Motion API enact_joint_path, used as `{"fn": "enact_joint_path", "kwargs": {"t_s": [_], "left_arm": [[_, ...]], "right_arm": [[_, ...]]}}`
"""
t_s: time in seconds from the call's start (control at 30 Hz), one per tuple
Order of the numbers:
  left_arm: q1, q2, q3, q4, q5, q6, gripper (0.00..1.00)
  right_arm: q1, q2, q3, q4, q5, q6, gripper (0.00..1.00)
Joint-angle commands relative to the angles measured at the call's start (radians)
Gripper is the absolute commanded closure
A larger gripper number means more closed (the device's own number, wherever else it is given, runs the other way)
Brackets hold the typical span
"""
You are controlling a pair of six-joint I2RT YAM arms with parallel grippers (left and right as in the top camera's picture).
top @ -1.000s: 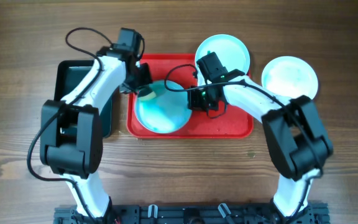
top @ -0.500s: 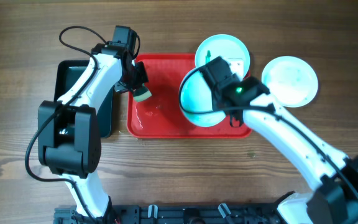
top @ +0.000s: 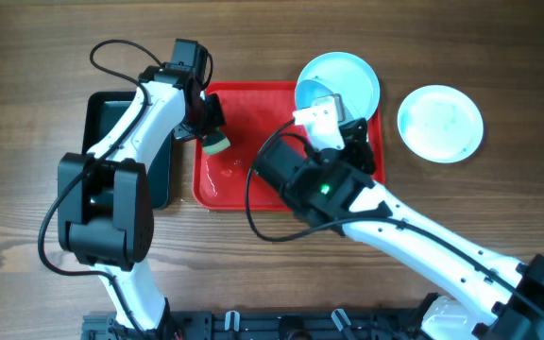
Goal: Clean dirty plates on tray and stack at the side
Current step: 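Lift the blue plate with the right gripper and stack it on the right plate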
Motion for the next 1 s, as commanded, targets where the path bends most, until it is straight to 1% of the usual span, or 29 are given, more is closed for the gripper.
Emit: {"fn": "enact_joint_path", "kwargs": {"t_s": [0.0,0.23,0.3,0.33,0.47,0.53,0.63,0.73,0.83,0.9,0.97], "left_arm": [[-0.002,-0.033,0.021,0.0,-0.01,-0.005,0.96],[-0.002,-0.033,0.021,0.0,-0.01,-0.005,0.96],[-0.002,-0.033,0.021,0.0,-0.01,-0.005,0.96],[-0.002,-0.033,0.021,0.0,-0.01,-0.005,0.96],[-0.002,-0.033,0.021,-0.001,-0.01,-0.005,0.96],[-0.002,-0.033,0.021,0.0,-0.01,-0.005,0.96],[-0.002,-0.033,0.021,0.0,-0.01,-0.005,0.96],[-0.002,-0.033,0.021,-0.003,-0.01,-0.004,0.96],[-0.002,-0.033,0.021,-0.01,-0.015,-0.005,0.96],[-0.002,-0.033,0.021,-0.011,-0.021,-0.005,0.96],[-0.002,-0.033,0.021,-0.011,-0.021,-0.005,0.96]], "right_arm": [[0.029,-0.017,0.0,0.006,0.15,-0.06,0.96],[0.036,-0.017,0.0,0.007,0.144,-0.054,0.96],[0.036,-0.017,0.0,0.009,0.114,-0.027,0.96],[0.036,-0.017,0.0,0.009,0.069,-0.006,0.96],[0.019,-0.017,0.0,0.003,-0.299,0.062,0.96],[-0.003,-0.017,0.0,-0.002,-0.451,0.109,0.96],[-0.057,-0.017,-0.001,0.006,-0.632,0.158,0.96],[-0.175,-0.017,-0.001,0.019,-0.826,0.161,0.96],[-0.333,-0.017,-0.001,0.075,-1.049,0.076,0.96],[-0.508,-0.017,-0.001,0.114,-1.229,0.042,0.96],[-0.657,-0.017,-0.001,0.121,-1.32,0.019,0.96]]}}
